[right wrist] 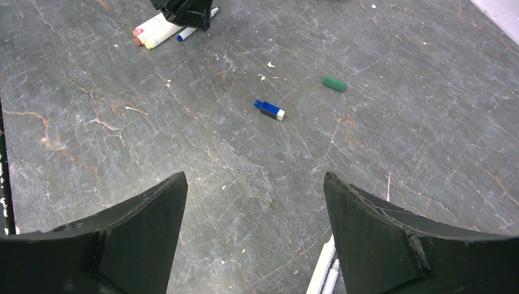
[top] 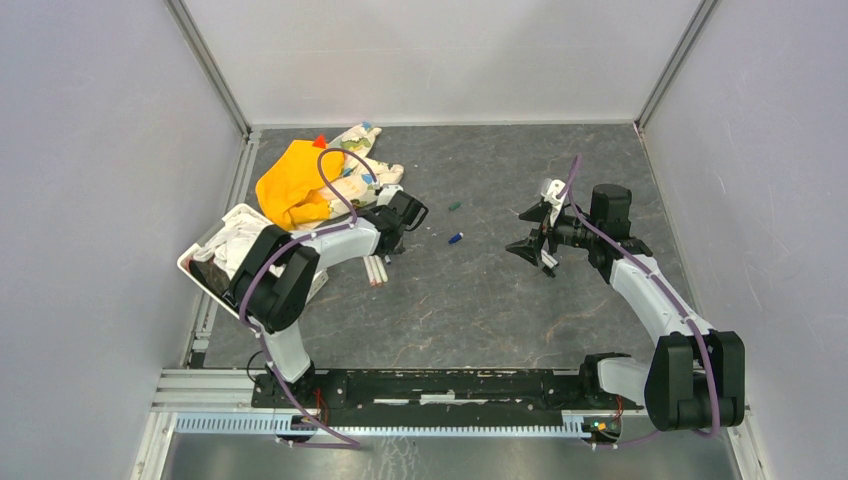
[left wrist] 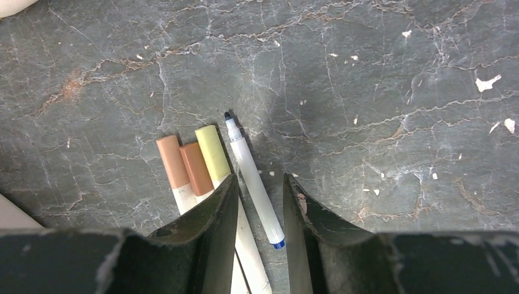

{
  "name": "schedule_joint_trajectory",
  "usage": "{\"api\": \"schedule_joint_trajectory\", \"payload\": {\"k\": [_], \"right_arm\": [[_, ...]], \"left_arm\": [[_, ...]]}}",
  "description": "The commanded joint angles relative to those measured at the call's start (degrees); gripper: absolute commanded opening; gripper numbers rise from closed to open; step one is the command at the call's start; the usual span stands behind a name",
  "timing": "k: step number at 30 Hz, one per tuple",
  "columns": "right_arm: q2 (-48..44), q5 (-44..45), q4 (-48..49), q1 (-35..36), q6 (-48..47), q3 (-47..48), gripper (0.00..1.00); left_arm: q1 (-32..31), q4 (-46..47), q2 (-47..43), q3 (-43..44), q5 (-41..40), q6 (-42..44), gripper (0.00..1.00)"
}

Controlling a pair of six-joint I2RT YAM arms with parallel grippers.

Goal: Insert the pens into the pen caps
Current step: Pick up the pen from the center of the board.

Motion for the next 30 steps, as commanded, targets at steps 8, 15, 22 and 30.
{"api": "schedule_joint_trajectory", "payload": {"k": [8,15,22,30], "right_arm": [[-0.74,-1.15,1.48,-0.38,-0.08,0.05,0.88],[-0.75,-1.23,1.43,-0.38,-0.04,0.05,0.88],[-0.33,-2.56,3.08,-0.38,1.87,-0.92,0.88],[0.95,-5.15,19.31,0.60,16.81,-6.79,0.88]], "left_arm": [[1.39,2.56,2.32,-0.07,3.29,-4.14,0.32],[1.81,4.26,2.54,-1.26,7.30,-3.35,0.05],[1.60,9.70,-2.84,-4.30,12.21,-1.86,0.02],[-1.09,30.09,-17.18,-14.03,20.78,-2.12,0.02]]}}
